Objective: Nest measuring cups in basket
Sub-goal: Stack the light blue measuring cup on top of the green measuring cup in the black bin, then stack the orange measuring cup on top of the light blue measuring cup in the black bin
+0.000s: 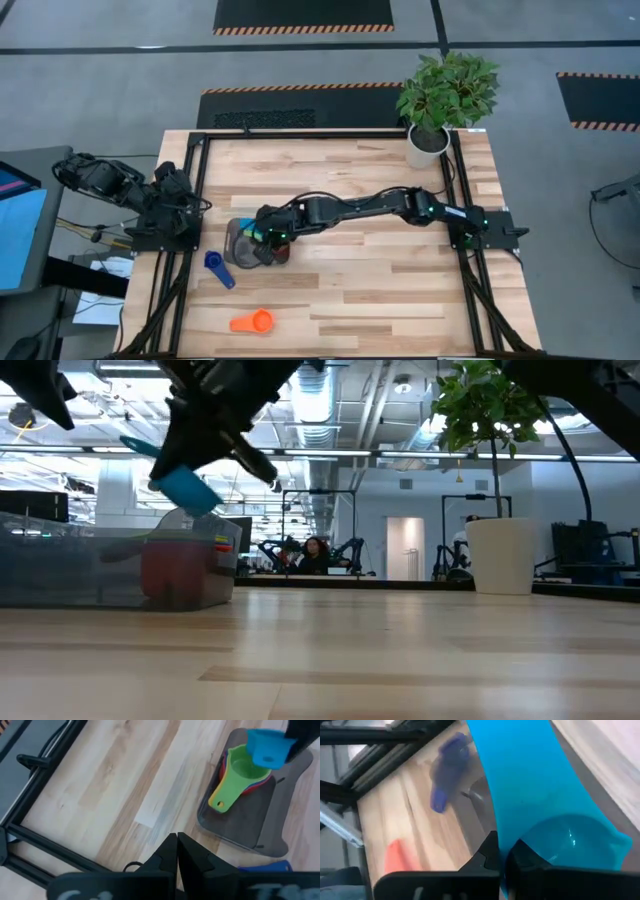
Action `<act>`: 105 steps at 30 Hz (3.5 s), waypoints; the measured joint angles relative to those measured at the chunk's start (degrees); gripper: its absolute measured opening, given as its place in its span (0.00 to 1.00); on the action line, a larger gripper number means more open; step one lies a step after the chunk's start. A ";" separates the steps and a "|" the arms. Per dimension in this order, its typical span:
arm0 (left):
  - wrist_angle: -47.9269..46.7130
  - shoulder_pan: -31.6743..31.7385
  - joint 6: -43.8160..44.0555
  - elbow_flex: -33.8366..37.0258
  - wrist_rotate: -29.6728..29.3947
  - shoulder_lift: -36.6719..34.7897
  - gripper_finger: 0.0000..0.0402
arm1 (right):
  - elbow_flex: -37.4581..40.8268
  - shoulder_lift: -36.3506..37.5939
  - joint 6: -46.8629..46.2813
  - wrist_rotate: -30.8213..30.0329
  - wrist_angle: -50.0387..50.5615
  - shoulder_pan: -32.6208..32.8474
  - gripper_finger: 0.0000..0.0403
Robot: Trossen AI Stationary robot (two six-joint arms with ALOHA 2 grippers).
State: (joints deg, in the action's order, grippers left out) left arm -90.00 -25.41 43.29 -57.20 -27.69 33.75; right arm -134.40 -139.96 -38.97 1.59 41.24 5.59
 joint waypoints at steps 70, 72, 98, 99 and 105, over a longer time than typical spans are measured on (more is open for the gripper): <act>9.15 -0.02 5.70 -0.67 10.52 0.00 0.00 | -0.10 2.84 9.08 49.44 -9.86 2.65 0.22; 9.84 0.00 6.43 -0.67 10.50 0.00 0.00 | -0.10 2.84 9.24 48.13 -8.02 3.04 0.21; 25.20 -2.88 -1.38 -0.67 35.62 11.48 0.05 | -0.01 -1.48 12.48 16.66 -35.71 13.92 0.20; 27.77 -4.05 -1.86 -0.67 38.94 11.97 0.06 | -0.15 -1.37 11.44 16.69 -38.37 14.58 0.20; 48.15 -16.38 -0.34 -0.69 38.79 16.98 0.04 | -0.16 -0.02 4.36 21.39 -37.38 18.70 0.20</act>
State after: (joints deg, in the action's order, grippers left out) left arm -41.85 -41.79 42.95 -57.89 11.09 50.74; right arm -134.56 -139.98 -34.61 22.99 3.86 24.29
